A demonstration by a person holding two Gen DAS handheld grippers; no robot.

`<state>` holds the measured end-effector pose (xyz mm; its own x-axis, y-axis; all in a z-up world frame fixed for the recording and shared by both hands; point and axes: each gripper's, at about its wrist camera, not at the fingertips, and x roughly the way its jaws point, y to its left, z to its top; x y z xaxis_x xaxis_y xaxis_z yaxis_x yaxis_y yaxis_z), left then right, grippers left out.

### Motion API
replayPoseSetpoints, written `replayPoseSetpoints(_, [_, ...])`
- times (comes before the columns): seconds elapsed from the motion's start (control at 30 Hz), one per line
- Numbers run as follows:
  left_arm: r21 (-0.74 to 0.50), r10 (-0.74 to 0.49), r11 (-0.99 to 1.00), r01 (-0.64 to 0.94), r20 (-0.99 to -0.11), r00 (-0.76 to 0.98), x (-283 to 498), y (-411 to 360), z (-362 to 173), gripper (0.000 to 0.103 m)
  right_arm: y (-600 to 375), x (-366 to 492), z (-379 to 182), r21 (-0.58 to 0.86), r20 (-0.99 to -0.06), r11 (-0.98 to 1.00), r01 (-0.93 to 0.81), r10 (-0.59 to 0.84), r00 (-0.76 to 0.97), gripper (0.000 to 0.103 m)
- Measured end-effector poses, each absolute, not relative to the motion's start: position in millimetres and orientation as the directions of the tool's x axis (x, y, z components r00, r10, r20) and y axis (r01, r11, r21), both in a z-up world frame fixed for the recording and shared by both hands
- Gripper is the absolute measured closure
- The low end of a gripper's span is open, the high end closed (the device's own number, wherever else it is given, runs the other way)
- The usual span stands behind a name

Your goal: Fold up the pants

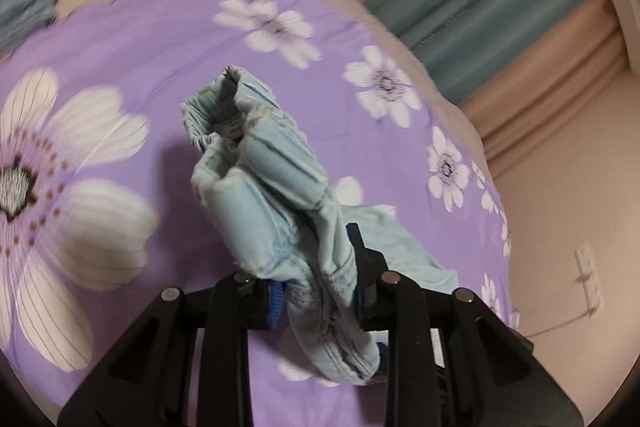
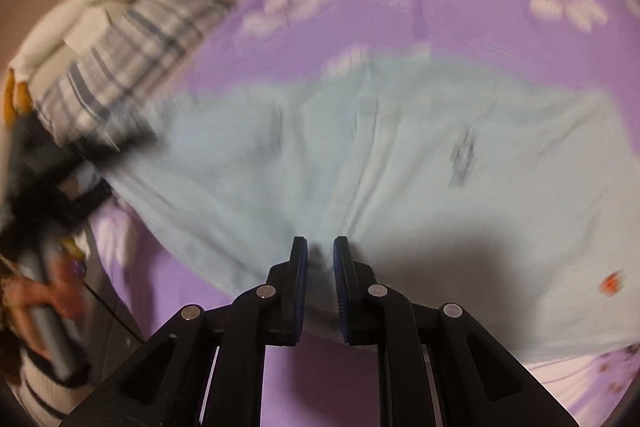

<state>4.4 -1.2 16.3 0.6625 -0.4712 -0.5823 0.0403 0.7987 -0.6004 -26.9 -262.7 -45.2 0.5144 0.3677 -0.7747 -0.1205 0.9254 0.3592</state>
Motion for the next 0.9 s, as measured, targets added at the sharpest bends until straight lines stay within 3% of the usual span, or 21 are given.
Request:
replayPoseSetpoints(0.23, [-0.531,-0.521,0.820,0.214,-0.537,0.663,1,-52,57,0.077,-298,-42,-33,0.529,-0.670,0.846,-0.068,0.466,0.578,0.085])
replayPoseSetpoints(0.37, [-0.471,-0.549,0.826,0.310,-0.543,0.635,-1,-90,65,0.077,-342,-55,-27,0.652,-0.553,0.758,-0.024,0.497,0.668,0.060])
replayPoseSetpoints(0.53, [-0.383,-0.560,0.828,0.410,-0.591,0.580,2,-142,58,0.076,-387,-68,-40,0.837,-0.375,0.546,0.012,0.558,0.741,0.054])
replayPoseSetpoints(0.6, [-0.354,-0.563,0.823,0.445,-0.617,0.550,3,-162,50,0.075,-399,-72,-50,0.911,-0.260,0.412,-0.005,0.585,0.768,0.051])
replayPoseSetpoints(0.73, [-0.298,-0.563,0.798,0.523,-0.679,0.472,0,-206,25,0.068,-416,-70,-63,0.980,-0.079,0.195,-0.049,0.597,0.799,0.040])
replayPoseSetpoints(0.83, [-0.281,-0.558,0.773,0.569,-0.727,0.399,-3,-228,2,0.064,-419,-62,-64,0.988,-0.063,0.152,-0.039,0.613,0.787,0.034])
replayPoseSetpoints(0.9, [-0.272,-0.537,0.775,0.570,-0.760,0.367,-4,-234,-11,0.065,-423,-55,-64,0.985,-0.107,0.174,-0.003,0.622,0.776,0.034])
